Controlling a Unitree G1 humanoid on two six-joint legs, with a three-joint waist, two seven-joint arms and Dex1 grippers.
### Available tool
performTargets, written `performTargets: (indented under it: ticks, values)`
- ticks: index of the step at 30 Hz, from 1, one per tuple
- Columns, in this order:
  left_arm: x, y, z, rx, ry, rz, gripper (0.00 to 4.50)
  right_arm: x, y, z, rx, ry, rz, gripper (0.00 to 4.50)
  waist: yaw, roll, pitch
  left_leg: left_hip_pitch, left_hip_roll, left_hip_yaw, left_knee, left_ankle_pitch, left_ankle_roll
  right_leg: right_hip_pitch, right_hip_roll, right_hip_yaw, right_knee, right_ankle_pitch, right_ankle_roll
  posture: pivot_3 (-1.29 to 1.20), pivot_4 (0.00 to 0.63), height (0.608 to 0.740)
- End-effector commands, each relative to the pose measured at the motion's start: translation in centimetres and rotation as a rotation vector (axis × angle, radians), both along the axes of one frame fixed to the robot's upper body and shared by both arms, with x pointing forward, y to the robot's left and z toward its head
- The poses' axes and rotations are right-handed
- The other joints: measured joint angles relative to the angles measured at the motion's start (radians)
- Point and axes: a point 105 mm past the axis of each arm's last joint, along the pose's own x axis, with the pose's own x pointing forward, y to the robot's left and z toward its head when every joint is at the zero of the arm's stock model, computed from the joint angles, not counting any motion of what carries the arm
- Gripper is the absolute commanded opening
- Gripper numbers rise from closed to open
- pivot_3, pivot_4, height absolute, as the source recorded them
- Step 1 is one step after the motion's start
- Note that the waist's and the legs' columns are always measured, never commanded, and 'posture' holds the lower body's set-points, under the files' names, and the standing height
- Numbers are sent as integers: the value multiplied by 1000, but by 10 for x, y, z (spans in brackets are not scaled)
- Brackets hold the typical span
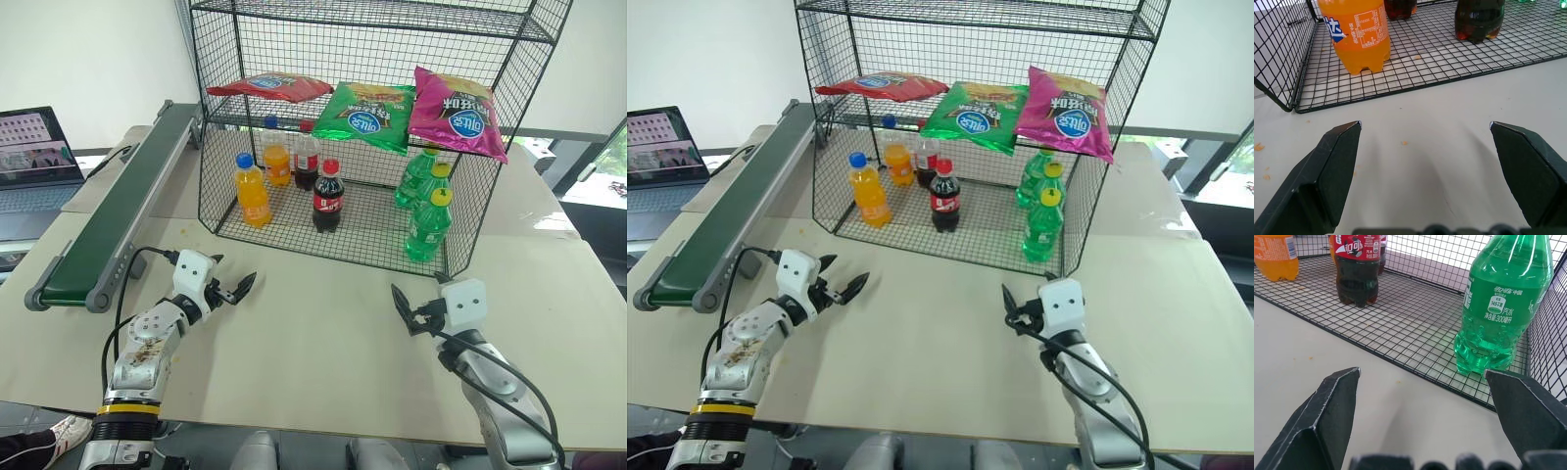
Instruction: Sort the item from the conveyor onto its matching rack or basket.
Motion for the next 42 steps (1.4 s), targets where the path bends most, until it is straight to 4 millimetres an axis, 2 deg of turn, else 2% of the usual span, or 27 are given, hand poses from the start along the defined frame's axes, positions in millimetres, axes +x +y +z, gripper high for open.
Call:
performTargets:
  ticks: [1, 5, 8, 14, 24, 32, 42]
  values:
    - [4, 3, 15, 28, -49, 8, 4483, 0, 0, 14, -9, -47, 14, 4500, 0, 0, 0, 0, 0, 0, 0, 0, 0, 0, 0, 0, 0, 0, 0, 0, 150, 740]
    - [4, 9, 17, 82, -73, 65, 4483, -1, 1, 23, -19, -64, 71, 4500, 0, 0, 0, 0, 0, 0, 0, 0, 0, 0, 0, 0, 0, 0, 0, 0, 150, 740]
    - [-3, 5, 20, 68, -64, 15, 4483, -4, 5, 30, -11, -69, 122, 4500, 0, 0, 0, 0, 0, 0, 0, 0, 0, 0, 0, 0, 0, 0, 0, 0, 150, 740]
    - [-15, -1, 38, -110, -59, -49, 4483, -9, 16, 46, 18, -95, 215, 4500, -1, 0, 1, 0, 0, 0, -1, 0, 0, 0, 0, 0, 0, 0, 0, 0, 150, 740]
    - [-18, -7, 51, -141, -85, -81, 4483, -6, 20, 55, 2, -122, 218, 4500, 0, 0, 1, 0, 0, 0, -1, 0, 0, 0, 0, 0, 0, 0, 0, 0, 150, 740]
    - [-17, -15, 51, -126, -87, -118, 4483, -6, 21, 56, 7, -132, 204, 4500, 0, 0, 1, 0, 0, 0, -1, 0, 0, 0, 0, 0, 0, 0, 0, 0, 150, 740]
    - [-13, -14, 54, -116, -98, -125, 4483, -5, 22, 56, 14, -136, 190, 4500, -1, 0, 1, 0, 0, 0, -1, 0, 0, 0, 0, 0, -1, 0, 0, 0, 150, 740]
